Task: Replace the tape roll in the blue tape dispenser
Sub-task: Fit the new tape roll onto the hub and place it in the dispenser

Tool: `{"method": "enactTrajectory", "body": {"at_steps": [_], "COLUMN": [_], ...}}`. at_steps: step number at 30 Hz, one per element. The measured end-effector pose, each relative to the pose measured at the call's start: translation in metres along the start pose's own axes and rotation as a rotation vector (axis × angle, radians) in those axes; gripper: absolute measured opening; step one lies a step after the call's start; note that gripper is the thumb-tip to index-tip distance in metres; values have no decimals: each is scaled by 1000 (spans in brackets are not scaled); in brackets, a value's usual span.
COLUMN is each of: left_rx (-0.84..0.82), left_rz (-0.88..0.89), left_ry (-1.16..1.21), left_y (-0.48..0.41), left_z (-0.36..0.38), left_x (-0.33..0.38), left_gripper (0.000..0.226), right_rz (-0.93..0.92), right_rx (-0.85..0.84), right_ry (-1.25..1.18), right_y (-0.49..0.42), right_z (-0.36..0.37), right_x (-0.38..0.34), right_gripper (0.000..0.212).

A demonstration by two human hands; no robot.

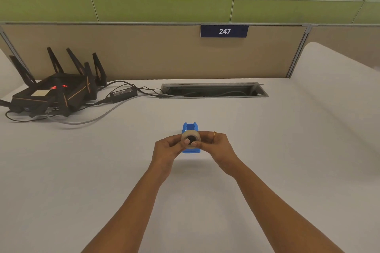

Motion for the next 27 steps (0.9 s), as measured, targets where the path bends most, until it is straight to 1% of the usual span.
{"method": "enactTrajectory", "body": {"at_steps": [6,11,21,27], "left_rx": [-28,-65,-26,-21], "left_rz": [-23,-36,-40,-40], "left_ry": [3,19,96,109], "left_y": [0,0,-3,-2], "left_z": [1,5,5,5], "left_x": [-2,-3,-4,-4], "left_gripper": [17,18,18,16], "right_rz": [3,14,8,-1], "right_rx": [-25,-11,-12,-1], "right_ry": [9,-5,-27,-35], "right_y": [1,1,1,2], "right_z": [-1,-2,-2,-1], "right_x": [-2,0,0,-2], "right_gripper": [29,28,35,32]}}
Point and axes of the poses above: each hand's wrist, its own y-axis away from the middle knuckle, its own z-axis out of the palm, x = y × z, the point moved 9 cm from there along -y, towards the middle knuckle, and after that the axes turned 9 degrees about z, right-handed, at the moved point
